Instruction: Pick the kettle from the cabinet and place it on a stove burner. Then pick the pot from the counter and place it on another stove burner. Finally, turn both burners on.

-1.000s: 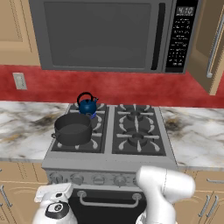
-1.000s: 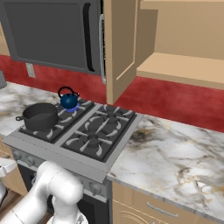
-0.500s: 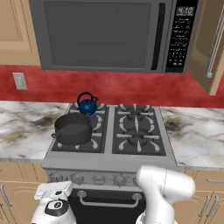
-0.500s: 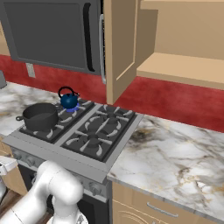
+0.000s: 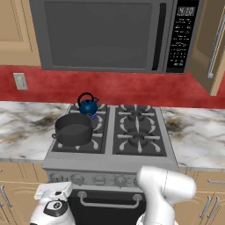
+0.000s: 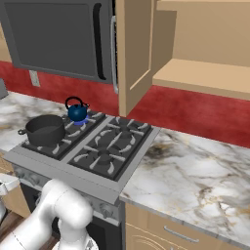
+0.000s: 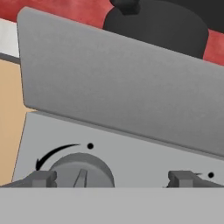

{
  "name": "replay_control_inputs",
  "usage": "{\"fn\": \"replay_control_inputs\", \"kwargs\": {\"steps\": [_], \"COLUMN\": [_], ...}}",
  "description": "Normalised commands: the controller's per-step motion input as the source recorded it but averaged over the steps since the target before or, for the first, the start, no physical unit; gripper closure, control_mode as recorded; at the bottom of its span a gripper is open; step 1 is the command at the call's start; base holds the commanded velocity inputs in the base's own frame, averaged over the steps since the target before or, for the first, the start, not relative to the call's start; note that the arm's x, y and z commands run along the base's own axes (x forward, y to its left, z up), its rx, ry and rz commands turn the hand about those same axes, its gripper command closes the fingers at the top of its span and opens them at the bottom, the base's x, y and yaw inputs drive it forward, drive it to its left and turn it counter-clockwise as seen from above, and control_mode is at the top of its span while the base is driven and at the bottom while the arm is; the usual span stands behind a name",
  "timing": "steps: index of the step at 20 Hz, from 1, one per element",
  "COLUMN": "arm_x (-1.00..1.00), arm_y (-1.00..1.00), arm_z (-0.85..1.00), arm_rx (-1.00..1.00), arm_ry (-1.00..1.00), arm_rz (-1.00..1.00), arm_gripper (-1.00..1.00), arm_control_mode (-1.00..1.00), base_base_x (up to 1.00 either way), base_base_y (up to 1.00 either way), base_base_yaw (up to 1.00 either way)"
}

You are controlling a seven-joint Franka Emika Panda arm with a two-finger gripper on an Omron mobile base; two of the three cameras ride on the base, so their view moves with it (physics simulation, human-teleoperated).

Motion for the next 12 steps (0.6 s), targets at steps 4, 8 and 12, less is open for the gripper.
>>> {"fn": "replay_control_inputs", "kwargs": {"steps": [4,8,12], "arm_x": [0.23,0.29,0.29], "arm_y": [0.11,0.16,0.15], "arm_z": [-0.16,-0.2,-0.22], "arm_rx": [0.0,0.0,0.01], "arm_ry": [0.0,0.0,0.0], "arm_rz": [0.0,0.0,0.0], "arm_gripper": [-1.0,-1.0,-1.0], "arm_control_mode": [-1.0,-1.0,-1.0], "base_base_x": [0.0,0.0,0.0], "base_base_y": [0.0,0.0,0.0], "base_base_yaw": [0.0,0.0,0.0]}}
